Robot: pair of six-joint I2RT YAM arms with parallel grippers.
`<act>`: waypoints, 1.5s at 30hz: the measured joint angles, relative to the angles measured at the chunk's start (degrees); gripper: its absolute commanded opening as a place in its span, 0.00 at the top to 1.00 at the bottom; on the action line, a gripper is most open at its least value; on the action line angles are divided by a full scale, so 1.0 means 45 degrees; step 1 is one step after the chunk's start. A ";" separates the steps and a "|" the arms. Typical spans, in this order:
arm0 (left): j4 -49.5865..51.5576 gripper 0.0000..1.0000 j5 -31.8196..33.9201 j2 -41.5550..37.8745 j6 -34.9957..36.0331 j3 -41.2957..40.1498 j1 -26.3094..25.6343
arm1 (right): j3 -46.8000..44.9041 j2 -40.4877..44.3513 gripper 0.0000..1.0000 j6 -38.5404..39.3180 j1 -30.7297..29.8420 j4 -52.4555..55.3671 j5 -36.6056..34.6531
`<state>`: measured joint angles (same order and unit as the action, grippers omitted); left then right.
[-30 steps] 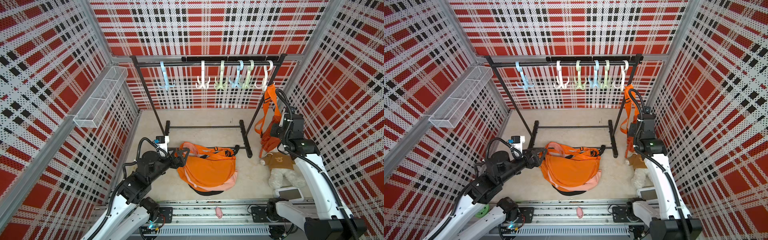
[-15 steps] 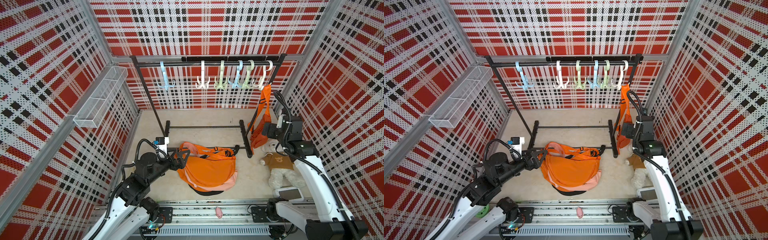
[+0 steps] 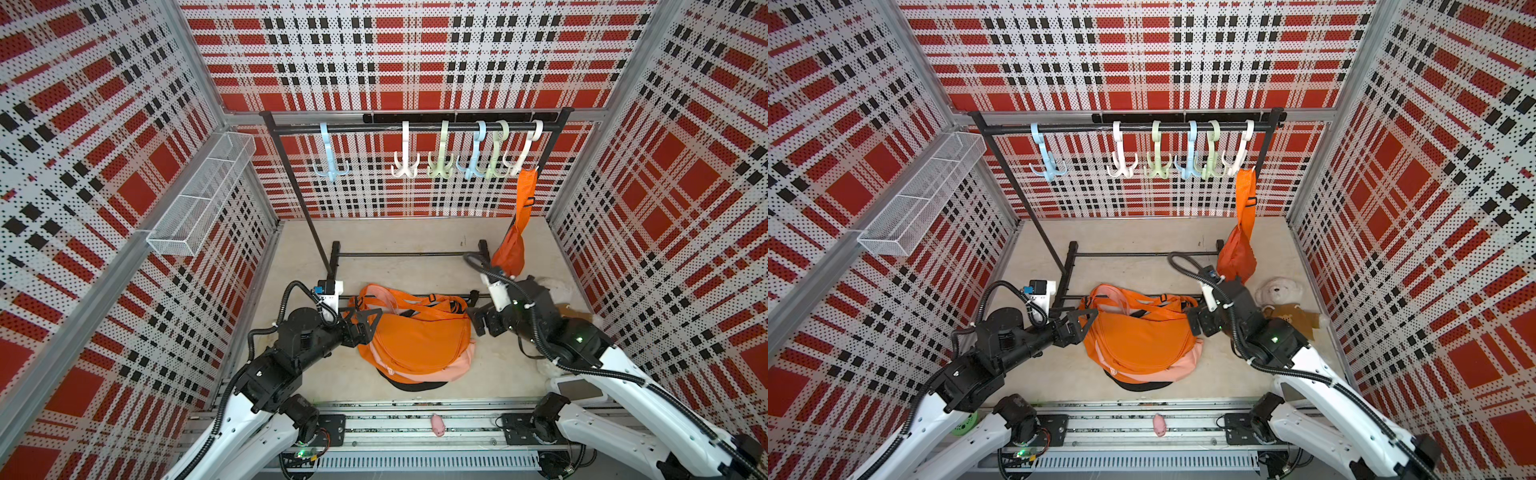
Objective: Hang the bag on a hook
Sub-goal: Pick up the bag from the bag.
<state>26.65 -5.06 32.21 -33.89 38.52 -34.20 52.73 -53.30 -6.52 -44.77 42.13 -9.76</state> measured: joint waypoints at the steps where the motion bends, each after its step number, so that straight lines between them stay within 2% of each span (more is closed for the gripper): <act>1: 0.0029 0.02 0.0073 -0.0112 -0.0117 -0.0063 0.0019 | 0.0010 -0.0481 0.00 0.0039 -0.0617 0.0024 0.0131; 6: 0.0024 0.03 0.0117 -0.1200 -0.1059 -0.1054 0.0680 | 0.0379 -0.3434 0.02 0.0272 -0.2929 0.0010 0.0957; 12: 0.0330 0.03 0.0019 -0.1982 -0.1778 -0.1593 0.1292 | 0.0379 -0.5207 0.09 0.0364 -0.3395 -0.0641 0.1671; 13: 0.0418 0.03 0.0024 -0.2113 -0.1817 -0.1593 0.1316 | 0.0379 -0.5328 0.15 0.0393 -0.3400 -0.0763 0.1647; 14: 0.0491 0.03 0.0024 -0.2239 -0.1841 -0.1593 0.1321 | 0.0379 -0.5421 0.26 0.0437 -0.3405 -0.0860 0.1632; 15: 0.0568 0.03 0.0019 -0.2375 -0.1851 -0.1593 0.1321 | 0.0403 -0.5527 0.46 0.0495 -0.3410 -0.0967 0.1598; 16: 0.0612 0.04 0.0019 -0.2463 -0.1851 -0.1593 0.1321 | 0.0427 -0.5649 0.61 0.0466 -0.3405 -0.1064 0.1574; 18: 0.0719 0.04 0.0000 -0.2599 -0.1846 -0.1579 0.1331 | 0.0471 -0.5892 0.85 0.0403 -0.3405 -0.1263 0.1496; 20: 0.0894 0.04 -0.0024 -0.2686 -0.1841 -0.1559 0.1331 | 0.0471 -0.6018 0.95 0.0345 -0.3405 -0.1399 0.1491; 21: 0.1010 0.04 -0.0068 -0.2725 -0.1841 -0.1530 0.1331 | 0.0471 -0.6008 0.94 0.0306 -0.3405 -0.1438 0.1501; 22: 0.1093 0.04 -0.0117 -0.2764 -0.1846 -0.1511 0.1331 | 0.0471 -0.5965 0.84 0.0214 -0.3405 -0.1491 0.1535; 23: 0.1156 0.04 -0.0146 -0.2827 -0.1851 -0.1486 0.1331 | 0.0471 -0.5887 0.65 0.0107 -0.3405 -0.1540 0.1593; 24: 0.1205 0.04 -0.0170 -0.2895 -0.1860 -0.1462 0.1331 | 0.0471 -0.5751 0.40 0.0107 -0.3405 -0.1569 0.1705; 25: 0.1234 0.04 -0.0204 -0.2953 -0.1870 -0.1452 0.1331 | 0.0466 -0.5576 0.26 0.0146 -0.3405 -0.1579 0.1831; 27: 0.1248 0.04 -0.0238 -0.3070 -0.1909 -0.1447 0.1331 | 0.0457 -0.5066 0.14 0.0165 -0.3419 -0.1588 0.2186; 30: 0.1282 0.04 -0.0267 -0.3104 -0.1972 -0.1438 0.1331 | 0.0447 -0.4260 0.10 0.0228 -0.3667 -0.1613 0.2424; 33: 0.1277 0.04 -0.0296 -0.3084 -0.2064 -0.1438 0.1331 | 0.0452 -0.4124 0.10 0.0325 -0.4031 -0.1598 0.2574; 38: 0.1263 0.04 -0.0350 -0.3021 -0.2127 -0.1438 0.1302 | 0.0529 -0.6018 0.12 0.0461 -0.4779 -0.1302 0.2331; 39: 0.1263 0.04 -0.0350 -0.3007 -0.2127 -0.1433 0.1297 | 0.0539 -0.6411 0.18 0.0466 -0.4993 -0.1214 0.2030; 40: 0.1263 0.04 -0.0350 -0.2992 -0.2127 -0.1423 0.1297 | 0.0559 -0.6698 0.32 0.0495 -0.5153 -0.1127 0.1710; 42: 0.1263 0.04 -0.0350 -0.2982 -0.2127 -0.1404 0.1292 | 0.0636 -0.6926 0.73 0.0495 -0.5382 -0.1001 0.1137; 43: 0.1268 0.04 -0.0350 -0.2982 -0.2127 -0.1389 0.1292 | 0.0665 -0.6897 0.83 0.0471 -0.5425 -0.1001 0.0996; 45: 0.1268 0.04 -0.0374 -0.2953 -0.2113 -0.1336 0.1287 | 0.0675 -0.6523 0.96 0.0452 -0.5455 -0.1156 0.0855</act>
<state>32.36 -6.74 18.92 -43.40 32.51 -28.40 55.77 -82.65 -4.49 -69.32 36.93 -5.91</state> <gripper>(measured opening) 0.959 0.198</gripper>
